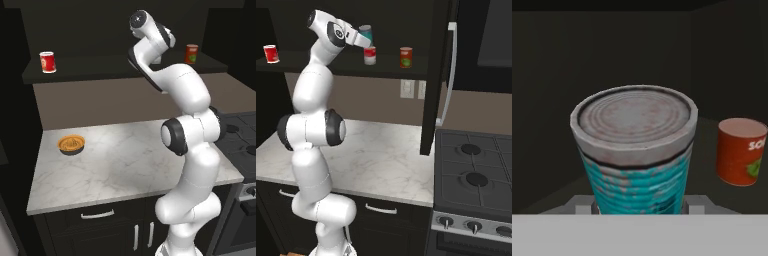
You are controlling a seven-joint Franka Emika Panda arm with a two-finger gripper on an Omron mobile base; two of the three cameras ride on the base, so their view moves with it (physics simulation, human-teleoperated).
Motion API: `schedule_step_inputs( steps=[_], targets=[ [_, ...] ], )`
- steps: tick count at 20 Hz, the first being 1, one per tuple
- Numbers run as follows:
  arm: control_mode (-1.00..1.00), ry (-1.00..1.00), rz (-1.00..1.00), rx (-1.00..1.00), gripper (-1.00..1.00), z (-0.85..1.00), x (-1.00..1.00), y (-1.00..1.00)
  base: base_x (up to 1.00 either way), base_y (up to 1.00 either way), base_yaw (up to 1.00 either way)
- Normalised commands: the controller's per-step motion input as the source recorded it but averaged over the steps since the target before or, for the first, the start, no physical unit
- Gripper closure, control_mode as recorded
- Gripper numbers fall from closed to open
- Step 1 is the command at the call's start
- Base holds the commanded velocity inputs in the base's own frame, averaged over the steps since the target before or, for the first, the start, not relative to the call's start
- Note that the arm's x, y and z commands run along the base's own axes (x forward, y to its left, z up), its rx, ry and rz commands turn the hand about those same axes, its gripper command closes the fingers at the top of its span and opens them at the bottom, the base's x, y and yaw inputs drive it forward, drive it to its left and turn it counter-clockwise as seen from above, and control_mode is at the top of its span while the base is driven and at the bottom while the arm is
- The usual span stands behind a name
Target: Stack two cans on top of the other two cans in the cabinet.
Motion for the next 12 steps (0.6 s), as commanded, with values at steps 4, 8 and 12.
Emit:
schedule_step_inputs(
  steps=[4, 8, 12],
  targets=[
    [-1.0, 0.0, 0.0, 0.0, 1.0, -0.01, 0.06, 0.0, 0.0, 0.0, 0.0],
    [-1.0, 0.0, 0.0, 0.0, 1.0, -0.04, 0.1, 0.0, 0.0, 0.0, 0.0],
    [-1.0, 0.0, 0.0, 0.01, 1.0, -0.04, 0.05, 0.0, 0.0, 0.0, 0.0]
  ],
)
